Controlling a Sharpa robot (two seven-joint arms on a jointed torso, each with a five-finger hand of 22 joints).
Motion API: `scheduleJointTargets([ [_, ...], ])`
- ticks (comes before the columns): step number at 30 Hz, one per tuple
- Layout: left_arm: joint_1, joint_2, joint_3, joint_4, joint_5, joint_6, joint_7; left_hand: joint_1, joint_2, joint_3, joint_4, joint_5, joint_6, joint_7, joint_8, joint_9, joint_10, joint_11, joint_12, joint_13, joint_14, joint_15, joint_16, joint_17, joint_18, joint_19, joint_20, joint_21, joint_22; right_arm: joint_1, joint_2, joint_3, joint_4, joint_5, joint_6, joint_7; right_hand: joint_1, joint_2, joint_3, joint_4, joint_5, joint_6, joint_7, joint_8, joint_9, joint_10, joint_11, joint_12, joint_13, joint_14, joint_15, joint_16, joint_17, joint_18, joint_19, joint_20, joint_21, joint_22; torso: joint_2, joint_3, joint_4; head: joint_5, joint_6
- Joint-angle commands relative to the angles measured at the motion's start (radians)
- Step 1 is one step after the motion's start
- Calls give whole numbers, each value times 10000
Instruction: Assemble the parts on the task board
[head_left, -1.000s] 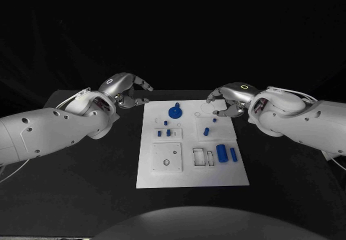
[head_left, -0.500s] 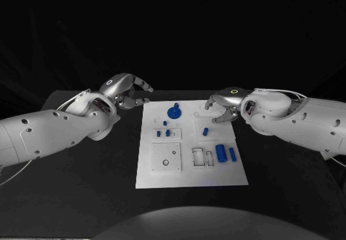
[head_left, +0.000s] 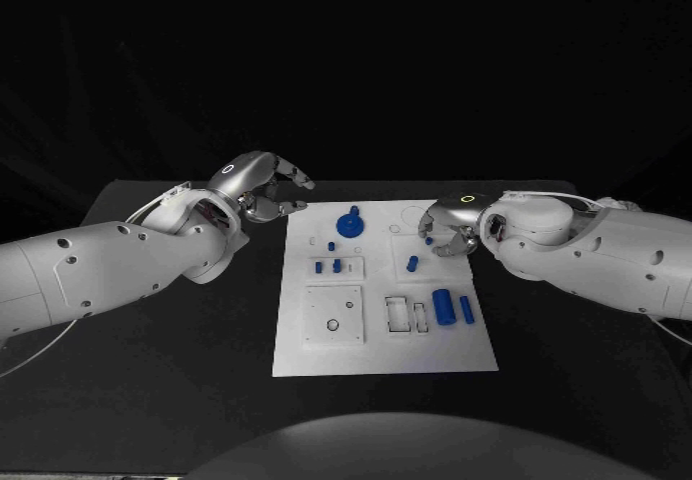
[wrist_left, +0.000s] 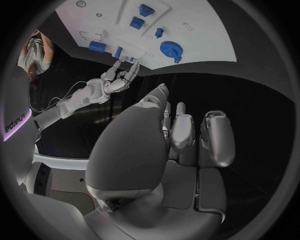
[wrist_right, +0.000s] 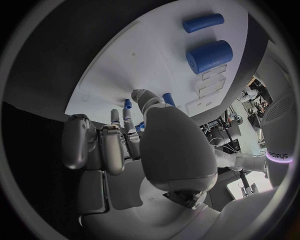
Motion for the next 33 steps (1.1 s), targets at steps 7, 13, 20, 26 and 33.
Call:
scheduleJointTargets([
  [7,-10,49,6,5,139,248,140,92,15,109,-22,88,11,72,-41,-27,80,44,-22,-50,29,34,-47,-53,-83,283,62,-96,1908,-165,76,4,-221,26,-439,269,29,88,410,-230,95,345,69,78,285,435,-81,285,32,114,-134,-1,996,-108,27,-97,-14,1769,-23,-6,-3,41,-1],
  [13,-14,61,5,-5,141,324,104,111,22,137,-24,103,9,77,-55,-34,98,49,-28,-72,11,41,-76,-92,-75,269,68,-139,1897,-206,75,4,-282,111,-764,461,-10,176,648,-354,83,513,181,191,517,701,-203,436,37,120,-221,12,994,-113,44,-166,14,1779,-28,-6,1,38,-1],
  [20,-49,82,2,-28,141,438,49,127,38,175,-21,117,13,85,-70,-42,131,56,-30,-98,-16,49,-120,-155,-68,255,77,-178,1888,-238,71,3,-332,236,-1004,634,-85,286,927,-508,-109,760,267,422,931,1131,-386,571,-21,132,-366,26,990,-135,100,-297,105,1808,-32,-12,-1,27,-1],
  [26,-81,92,2,-54,141,522,19,136,42,191,-22,122,13,91,-77,-45,148,62,-31,-110,-27,53,-137,-178,-65,248,80,-198,1883,-274,86,3,-368,287,-1022,665,-132,336,1063,-646,-290,916,175,595,1271,1470,-491,636,-89,145,-444,38,989,-150,140,-374,166,1827,-28,-10,1,50,-1],
  [33,-100,109,2,-88,141,627,-16,117,51,224,-10,152,21,111,-94,-53,199,81,-33,-143,-54,66,-177,-233,-62,238,92,-220,1879,-361,116,3,-482,288,-1068,613,-17,412,1216,-854,-255,1042,163,754,1570,1696,-525,661,-146,113,-485,0,920,-154,143,-419,178,1830,-33,-12,2,90,-1],
])
